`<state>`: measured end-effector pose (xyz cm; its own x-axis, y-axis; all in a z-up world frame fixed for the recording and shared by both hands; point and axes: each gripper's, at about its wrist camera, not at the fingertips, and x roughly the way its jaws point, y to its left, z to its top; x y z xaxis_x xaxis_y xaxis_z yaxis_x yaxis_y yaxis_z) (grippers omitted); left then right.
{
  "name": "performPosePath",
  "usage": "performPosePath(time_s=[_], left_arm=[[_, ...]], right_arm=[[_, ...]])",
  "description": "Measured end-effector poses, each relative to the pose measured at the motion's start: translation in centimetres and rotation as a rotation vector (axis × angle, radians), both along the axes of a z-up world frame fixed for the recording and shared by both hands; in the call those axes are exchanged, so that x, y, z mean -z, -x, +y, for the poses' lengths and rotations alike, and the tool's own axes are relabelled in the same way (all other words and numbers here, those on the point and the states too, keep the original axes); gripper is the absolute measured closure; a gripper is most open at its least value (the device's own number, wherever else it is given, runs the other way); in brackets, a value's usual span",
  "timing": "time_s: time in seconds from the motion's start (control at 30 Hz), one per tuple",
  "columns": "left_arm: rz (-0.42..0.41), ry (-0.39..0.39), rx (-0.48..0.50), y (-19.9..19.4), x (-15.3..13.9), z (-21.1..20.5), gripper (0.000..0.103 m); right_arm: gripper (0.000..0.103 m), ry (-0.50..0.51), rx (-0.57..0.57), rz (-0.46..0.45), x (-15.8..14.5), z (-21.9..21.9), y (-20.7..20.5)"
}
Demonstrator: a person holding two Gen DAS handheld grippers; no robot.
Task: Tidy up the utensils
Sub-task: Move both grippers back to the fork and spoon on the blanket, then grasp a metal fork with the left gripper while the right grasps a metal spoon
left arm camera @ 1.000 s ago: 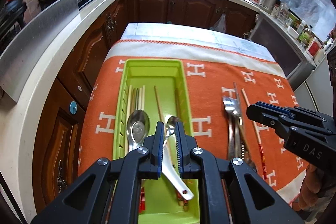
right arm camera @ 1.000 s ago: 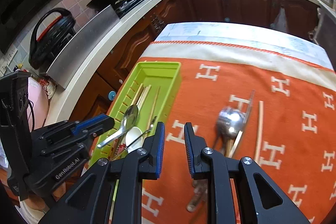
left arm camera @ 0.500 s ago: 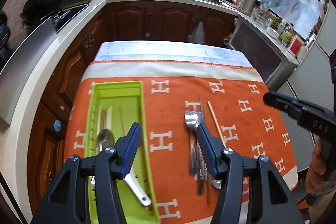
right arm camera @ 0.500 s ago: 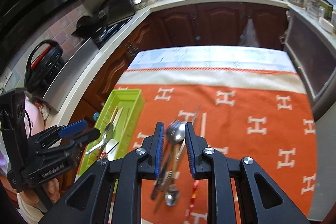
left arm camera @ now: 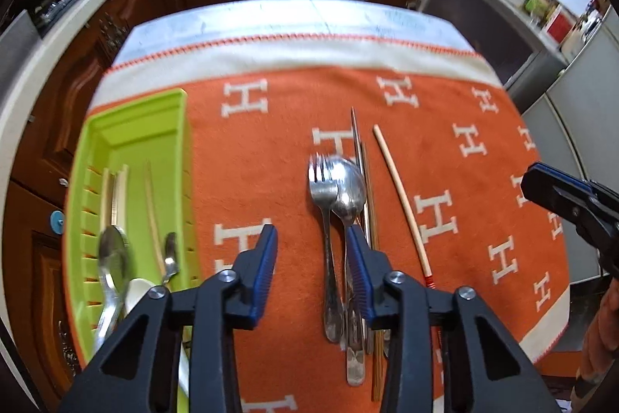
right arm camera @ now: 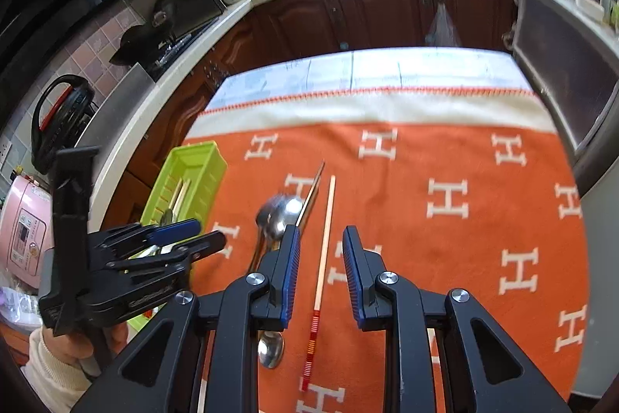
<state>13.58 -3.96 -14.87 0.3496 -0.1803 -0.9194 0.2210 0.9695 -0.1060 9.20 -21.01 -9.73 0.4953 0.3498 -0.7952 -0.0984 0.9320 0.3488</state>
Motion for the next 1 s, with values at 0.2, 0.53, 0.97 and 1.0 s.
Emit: performPosePath(time_s=[0.2,0.53,0.97,1.0], left_arm=[[0.053,-0.032,0.011,-1.4,2.8,-1.3,0.082],[0.074,-0.074,0.002,-2.4,5.0,-2.0,0.088],[-0.035,-0.099,-0.03,-2.3,5.0,-3.0,0.098],[-0.043,-0.097,-0.033,-2.1,5.0,-2.9,0.099]], right_arm=[[0.08,-0.033,-0.012,0.044,3.3,0.2,-1.1],[0.08,-0.079,-0.01,0.087,6.3,-0.7,-2.6],[0.08,-0.099,-0.023,0.121,8.9,1.0,-2.9],[0.08,-0.099,-0.025,0.123,9.1,1.0,-2.9]])
